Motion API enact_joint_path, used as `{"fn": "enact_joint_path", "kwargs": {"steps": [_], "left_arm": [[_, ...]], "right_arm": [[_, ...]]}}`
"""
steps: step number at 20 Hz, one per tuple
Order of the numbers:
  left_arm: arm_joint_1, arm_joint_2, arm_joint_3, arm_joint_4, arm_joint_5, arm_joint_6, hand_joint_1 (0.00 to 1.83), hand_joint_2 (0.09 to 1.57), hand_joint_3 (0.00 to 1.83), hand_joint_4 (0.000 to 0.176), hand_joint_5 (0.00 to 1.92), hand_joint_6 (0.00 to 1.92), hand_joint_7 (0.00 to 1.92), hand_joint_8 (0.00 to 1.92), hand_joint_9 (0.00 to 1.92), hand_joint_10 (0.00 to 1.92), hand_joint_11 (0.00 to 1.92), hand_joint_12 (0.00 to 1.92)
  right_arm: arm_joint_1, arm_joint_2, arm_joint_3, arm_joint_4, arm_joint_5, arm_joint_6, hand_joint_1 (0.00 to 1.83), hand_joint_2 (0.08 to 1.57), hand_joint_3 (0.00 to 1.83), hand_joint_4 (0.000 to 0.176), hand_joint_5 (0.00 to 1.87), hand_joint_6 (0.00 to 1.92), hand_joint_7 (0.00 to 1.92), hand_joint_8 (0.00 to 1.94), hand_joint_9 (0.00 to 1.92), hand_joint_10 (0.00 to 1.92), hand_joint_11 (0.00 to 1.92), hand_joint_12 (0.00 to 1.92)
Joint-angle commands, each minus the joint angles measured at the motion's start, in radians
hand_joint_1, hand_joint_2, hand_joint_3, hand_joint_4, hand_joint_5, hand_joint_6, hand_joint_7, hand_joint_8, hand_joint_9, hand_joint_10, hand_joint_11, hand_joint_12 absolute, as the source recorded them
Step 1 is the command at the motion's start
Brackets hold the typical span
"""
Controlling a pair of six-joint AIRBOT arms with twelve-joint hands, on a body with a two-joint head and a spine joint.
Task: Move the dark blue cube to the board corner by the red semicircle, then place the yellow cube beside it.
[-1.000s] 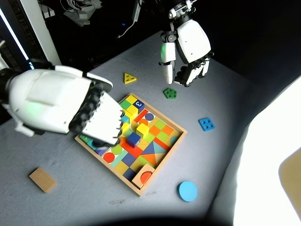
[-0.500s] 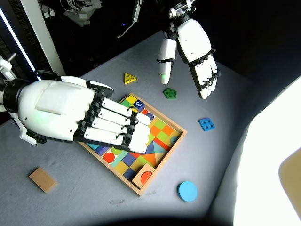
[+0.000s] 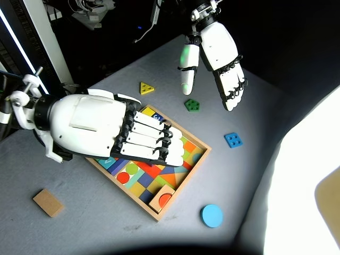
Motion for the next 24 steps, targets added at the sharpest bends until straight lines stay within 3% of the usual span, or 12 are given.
{"fn": "enact_joint_path", "kwargs": {"steps": [1, 3, 7, 12, 16, 19, 24], "left_arm": [[-0.008, 0.001, -0.001, 0.046, -0.027, -0.003, 0.00, 1.17, 0.00, 0.000, 0.11, 0.00, 0.13, 0.00, 0.10, 0.00, 0.00, 0.45], [-0.008, 0.001, -0.001, 0.045, -0.027, -0.003, 0.00, 1.17, 0.00, 0.000, 0.11, 0.00, 0.14, 0.00, 0.11, 0.00, 0.00, 0.45], [-0.008, 0.001, -0.001, 0.044, -0.027, -0.003, 0.00, 1.17, 0.00, 0.000, 0.12, 0.01, 0.15, 0.01, 0.12, 0.00, 0.00, 0.48], [-0.008, 0.001, 0.001, 0.033, -0.024, -0.003, 0.00, 1.17, 0.00, 0.000, 0.13, 0.00, 0.14, 0.00, 0.11, 0.00, 0.00, 0.45], [-0.008, 0.002, -0.001, 0.033, -0.024, -0.003, 0.00, 1.15, 0.00, 0.000, 0.15, 0.00, 0.17, 0.00, 0.14, 0.01, 0.00, 0.55], [-0.008, 0.002, -0.003, 0.037, -0.024, -0.003, 0.00, 1.16, 0.00, 0.000, 0.14, 0.00, 0.14, 0.00, 0.11, 0.00, 0.00, 0.50], [-0.014, 0.003, -0.004, 0.031, -0.024, -0.003, 0.00, 1.16, 0.00, 0.000, 0.14, 0.00, 0.16, 0.01, 0.11, 0.00, 0.00, 0.47]], "right_arm": [[0.014, -0.005, 0.008, 0.005, 0.064, -0.016, 0.00, 1.12, 0.00, 0.000, 0.62, 0.05, 0.19, 0.00, 0.00, 0.00, 0.00, 0.00], [0.017, -0.026, 0.031, 0.089, 0.048, -0.052, 0.00, 1.12, 0.00, 0.003, 0.70, 0.08, 0.16, 0.00, 0.00, 0.00, 0.00, 0.00], [0.014, -0.052, 0.039, 0.106, 0.038, -0.065, 0.00, 1.11, 0.00, 0.006, 0.79, 0.05, 0.16, 0.00, 0.00, 0.00, 0.00, 0.00], [-0.006, -0.089, 0.048, 0.141, 0.040, -0.122, 0.00, 1.12, 0.00, 0.000, 0.78, 0.04, 0.17, 0.00, 0.00, 0.00, 0.00, 0.00], [-0.016, -0.114, 0.065, 0.140, 0.042, -0.130, 0.00, 1.11, 0.00, 0.000, 0.73, 0.01, 0.14, 0.00, 0.00, 0.00, 0.00, 0.00], [-0.028, -0.122, 0.079, 0.140, 0.041, -0.133, 0.00, 1.11, 0.00, 0.011, 0.71, 0.01, 0.13, 0.00, 0.00, 0.00, 0.00, 0.00], [-0.045, -0.124, 0.081, 0.140, 0.035, -0.150, 0.00, 1.11, 0.00, 0.009, 0.73, 0.01, 0.12, 0.00, 0.00, 0.00, 0.00, 0.00]]}}
